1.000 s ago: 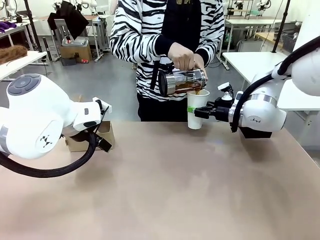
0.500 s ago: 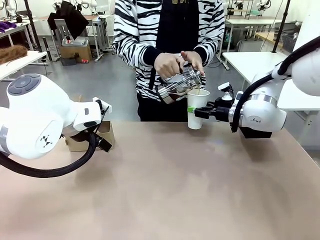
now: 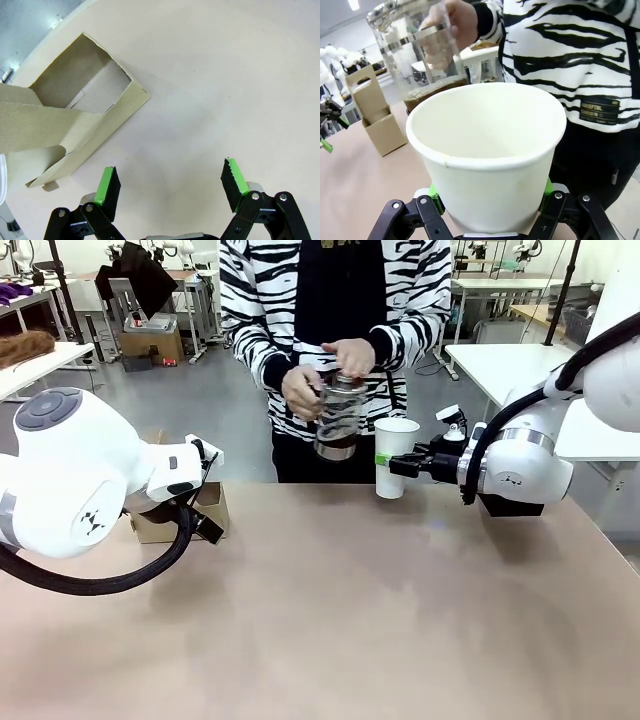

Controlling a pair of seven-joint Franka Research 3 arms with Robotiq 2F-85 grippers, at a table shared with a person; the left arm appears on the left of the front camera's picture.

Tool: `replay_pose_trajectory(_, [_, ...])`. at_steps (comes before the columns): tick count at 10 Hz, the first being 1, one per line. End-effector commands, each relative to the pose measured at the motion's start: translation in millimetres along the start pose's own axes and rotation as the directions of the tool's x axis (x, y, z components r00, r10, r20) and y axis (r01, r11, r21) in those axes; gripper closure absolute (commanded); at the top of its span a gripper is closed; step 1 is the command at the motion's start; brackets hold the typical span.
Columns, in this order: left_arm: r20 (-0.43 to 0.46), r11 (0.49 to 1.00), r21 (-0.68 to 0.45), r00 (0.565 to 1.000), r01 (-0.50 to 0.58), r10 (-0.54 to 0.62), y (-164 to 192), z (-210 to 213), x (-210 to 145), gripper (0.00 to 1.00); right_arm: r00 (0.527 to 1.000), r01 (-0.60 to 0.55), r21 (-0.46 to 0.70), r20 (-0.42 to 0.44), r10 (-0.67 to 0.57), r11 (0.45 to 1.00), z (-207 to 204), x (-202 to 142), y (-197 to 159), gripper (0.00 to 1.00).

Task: Pour a drink into a cup and package it in a carrier.
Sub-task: When a person places the Paper Cup Lid on the 600 ml Paper Cup , lift the 600 ml Paper Cup.

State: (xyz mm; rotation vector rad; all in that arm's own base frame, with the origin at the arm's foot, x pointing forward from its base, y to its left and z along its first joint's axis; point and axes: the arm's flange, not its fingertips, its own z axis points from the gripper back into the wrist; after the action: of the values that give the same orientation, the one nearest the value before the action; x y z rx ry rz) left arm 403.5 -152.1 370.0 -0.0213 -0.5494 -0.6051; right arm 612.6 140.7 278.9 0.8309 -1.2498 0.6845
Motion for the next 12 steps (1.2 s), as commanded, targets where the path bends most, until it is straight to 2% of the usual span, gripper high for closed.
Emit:
replay_pose_trajectory(1, [0.002, 1.000, -0.002, 1.000, -0.001, 0.001, 0.3, 0.5, 0.0, 0.00, 1.000, 0.007, 0.001, 0.003, -0.007, 1.000, -1.5, 2.5, 1.2, 0.20])
replay_pose_trajectory(12, [0.002, 1.000, -0.002, 1.000, -0.001, 0.001, 0.3, 0.5, 0.0, 0.00, 1.000, 0.007, 0.001, 0.003, -0.007, 1.000, -1.5, 2.5, 1.2, 0.20])
